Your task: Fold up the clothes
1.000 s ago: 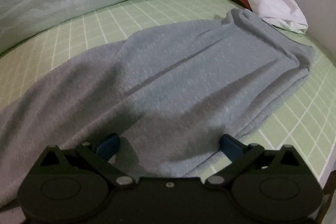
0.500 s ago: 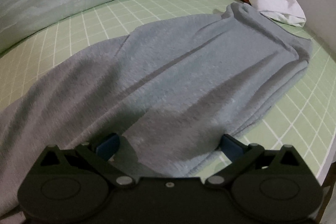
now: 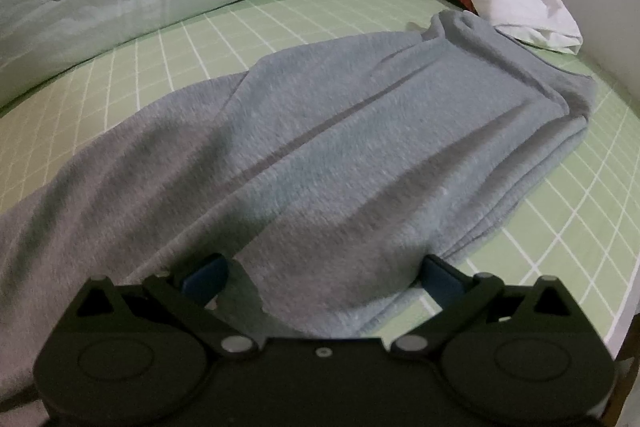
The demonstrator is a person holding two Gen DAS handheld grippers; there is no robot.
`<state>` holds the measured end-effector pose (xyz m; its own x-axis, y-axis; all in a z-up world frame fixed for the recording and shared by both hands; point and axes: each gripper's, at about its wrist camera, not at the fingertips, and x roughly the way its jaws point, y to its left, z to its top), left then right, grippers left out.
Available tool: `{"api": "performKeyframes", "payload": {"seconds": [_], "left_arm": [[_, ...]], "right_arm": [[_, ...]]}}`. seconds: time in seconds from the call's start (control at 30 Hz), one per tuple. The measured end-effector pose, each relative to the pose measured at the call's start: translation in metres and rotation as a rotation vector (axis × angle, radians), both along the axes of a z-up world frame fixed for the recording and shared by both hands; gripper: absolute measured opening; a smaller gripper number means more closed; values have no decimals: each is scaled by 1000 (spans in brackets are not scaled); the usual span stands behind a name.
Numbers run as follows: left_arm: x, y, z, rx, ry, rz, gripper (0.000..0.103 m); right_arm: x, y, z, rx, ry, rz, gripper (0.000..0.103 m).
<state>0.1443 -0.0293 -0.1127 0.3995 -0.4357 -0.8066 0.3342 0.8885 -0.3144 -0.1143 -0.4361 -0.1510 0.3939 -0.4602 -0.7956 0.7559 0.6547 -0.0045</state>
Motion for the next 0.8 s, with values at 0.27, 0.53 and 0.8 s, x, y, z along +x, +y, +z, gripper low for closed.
{"api": "performKeyframes", "payload": {"seconds": [0.27,0.53,0.8], "left_arm": [[-36,68,57,16,-114,157,6],[-36,94,22,29,-18,282,50],[-33,70,-8,25,71,245,73]], "right_arm": [[-9,-1,-1,-19,-21,26,103],[-9,-2,0,-20,-25,26,103],[-9,-5,0,-16,-25,28,103]]}}
